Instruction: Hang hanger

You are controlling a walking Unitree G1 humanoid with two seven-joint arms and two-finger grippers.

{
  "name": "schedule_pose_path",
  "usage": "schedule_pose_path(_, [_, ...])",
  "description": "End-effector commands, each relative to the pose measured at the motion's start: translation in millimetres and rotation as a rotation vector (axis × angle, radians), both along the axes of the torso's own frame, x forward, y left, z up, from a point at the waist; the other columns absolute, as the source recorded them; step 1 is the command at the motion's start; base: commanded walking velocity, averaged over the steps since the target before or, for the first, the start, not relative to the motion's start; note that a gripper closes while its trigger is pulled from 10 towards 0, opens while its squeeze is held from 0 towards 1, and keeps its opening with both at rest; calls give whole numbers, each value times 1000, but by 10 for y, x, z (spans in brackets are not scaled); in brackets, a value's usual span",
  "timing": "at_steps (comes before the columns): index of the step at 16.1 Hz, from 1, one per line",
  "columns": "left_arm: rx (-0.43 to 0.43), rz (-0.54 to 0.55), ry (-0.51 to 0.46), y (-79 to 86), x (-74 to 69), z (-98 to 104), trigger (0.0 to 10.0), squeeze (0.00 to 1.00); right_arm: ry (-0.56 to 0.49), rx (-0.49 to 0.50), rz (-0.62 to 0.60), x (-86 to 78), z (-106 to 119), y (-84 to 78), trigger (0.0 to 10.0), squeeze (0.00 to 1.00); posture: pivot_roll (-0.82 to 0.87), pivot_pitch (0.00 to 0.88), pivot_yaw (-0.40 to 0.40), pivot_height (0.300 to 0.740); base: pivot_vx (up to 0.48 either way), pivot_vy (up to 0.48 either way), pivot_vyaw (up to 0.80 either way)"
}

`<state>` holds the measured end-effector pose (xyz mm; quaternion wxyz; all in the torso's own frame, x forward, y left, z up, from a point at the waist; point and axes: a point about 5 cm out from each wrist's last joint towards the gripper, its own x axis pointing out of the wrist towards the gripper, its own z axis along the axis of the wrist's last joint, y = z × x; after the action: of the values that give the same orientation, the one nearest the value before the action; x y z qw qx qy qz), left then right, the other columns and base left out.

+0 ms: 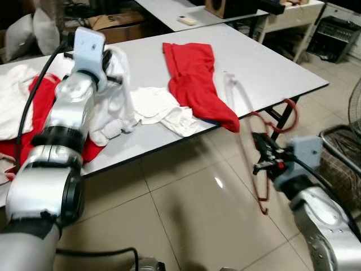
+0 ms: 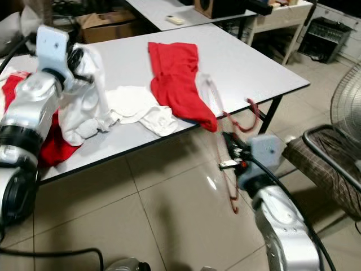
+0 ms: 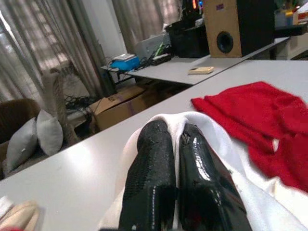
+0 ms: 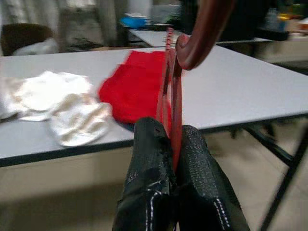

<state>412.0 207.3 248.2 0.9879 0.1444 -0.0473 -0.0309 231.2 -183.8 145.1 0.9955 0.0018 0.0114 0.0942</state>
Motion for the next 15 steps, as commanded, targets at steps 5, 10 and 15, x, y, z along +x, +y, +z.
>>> schedule_pose_path(5, [-36,-206,202,-507,41,-354,10000,1000,6,11,-110,-114,1,-115,10000,0,-143,0,105,740,0,0,0])
schedule_pose_path(10, [-197,-331,272,-649,32,-392,10000,1000,14,11,-126,-178,2,-120,10000,0,-166,0,105,740,0,0,0])
schedule_pose_path(15, [-54,-386,320,-436,-68,-580,10000,1000,37,16,-145,-283,-19,-149,10000,0,-168,0,102,740,0,0,0])
